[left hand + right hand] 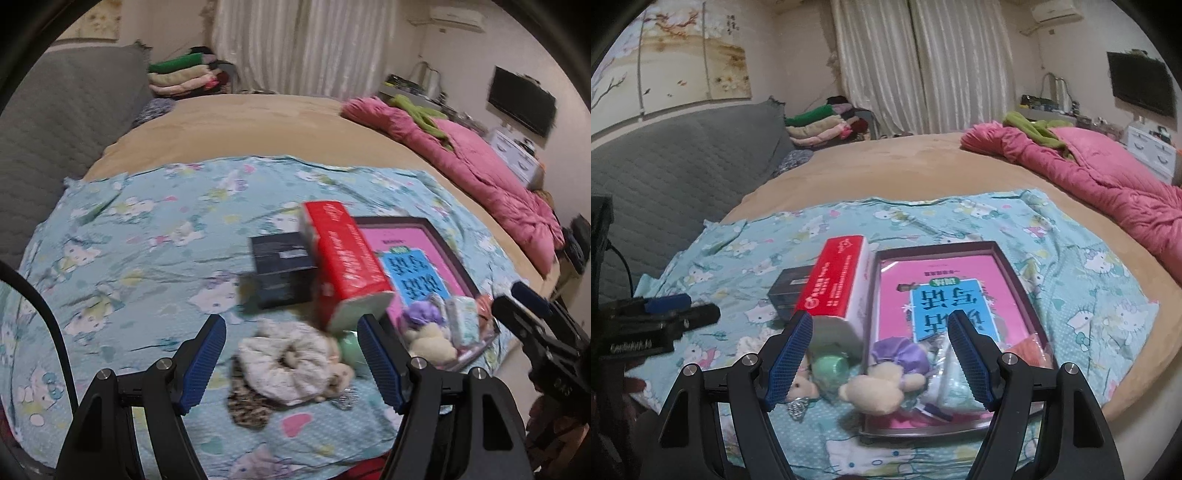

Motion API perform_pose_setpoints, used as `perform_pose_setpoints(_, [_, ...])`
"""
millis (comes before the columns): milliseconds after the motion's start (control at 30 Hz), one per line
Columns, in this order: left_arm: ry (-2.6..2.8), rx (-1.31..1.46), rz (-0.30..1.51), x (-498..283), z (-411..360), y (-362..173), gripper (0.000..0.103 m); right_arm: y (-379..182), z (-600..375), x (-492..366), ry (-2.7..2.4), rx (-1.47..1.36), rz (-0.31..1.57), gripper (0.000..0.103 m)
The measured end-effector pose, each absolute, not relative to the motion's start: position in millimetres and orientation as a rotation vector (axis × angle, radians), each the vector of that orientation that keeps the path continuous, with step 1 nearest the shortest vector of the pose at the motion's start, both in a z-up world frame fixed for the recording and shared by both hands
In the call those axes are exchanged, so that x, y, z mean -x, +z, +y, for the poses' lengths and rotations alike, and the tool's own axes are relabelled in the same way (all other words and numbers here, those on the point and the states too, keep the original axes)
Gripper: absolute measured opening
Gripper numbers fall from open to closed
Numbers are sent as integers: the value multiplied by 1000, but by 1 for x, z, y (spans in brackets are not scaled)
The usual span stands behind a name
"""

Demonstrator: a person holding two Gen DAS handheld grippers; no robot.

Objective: Organize soft objects
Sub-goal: 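Move both tools back over the remaining pile of soft items, then grasp the leopard-print cloth with the left tool while the right tool grasps the green bagged ball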

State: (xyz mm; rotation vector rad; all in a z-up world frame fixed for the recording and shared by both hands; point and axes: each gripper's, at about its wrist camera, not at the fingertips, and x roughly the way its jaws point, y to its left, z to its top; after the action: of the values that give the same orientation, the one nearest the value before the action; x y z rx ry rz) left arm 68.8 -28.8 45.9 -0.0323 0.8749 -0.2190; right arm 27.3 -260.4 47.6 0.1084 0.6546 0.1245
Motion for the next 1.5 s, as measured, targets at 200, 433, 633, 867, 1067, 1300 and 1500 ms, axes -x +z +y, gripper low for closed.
perform_pose_setpoints(200, [-160, 83, 887, -69, 8, 43, 73, 47, -237, -26, 166, -61, 672, 77])
perform_pose_setpoints(433, [-133, 108, 922, -67, 30, 26, 73, 38, -218, -30, 190, 3, 700, 77])
perform_pose_setpoints(633, [-145, 105, 982, -64, 38, 1, 73, 24, -205, -35, 204, 69, 743, 77])
perform_pose_setpoints(867, [-174, 72, 1091, -62, 34, -41, 73, 3, -197, -44, 199, 132, 804, 77])
perform_pose_setpoints(1067, [-201, 41, 1150, -65, 25, -67, 73, -19, -192, -54, 217, 186, 865, 77])
perform_pose_setpoints(1300, [-239, 15, 1180, -67, 15, -82, 73, -39, -176, -69, 243, 339, 902, 77])
perform_pose_setpoints(1500, [-243, 30, 1173, -69, 16, -89, 72, -63, -151, -78, 238, 601, 887, 77])
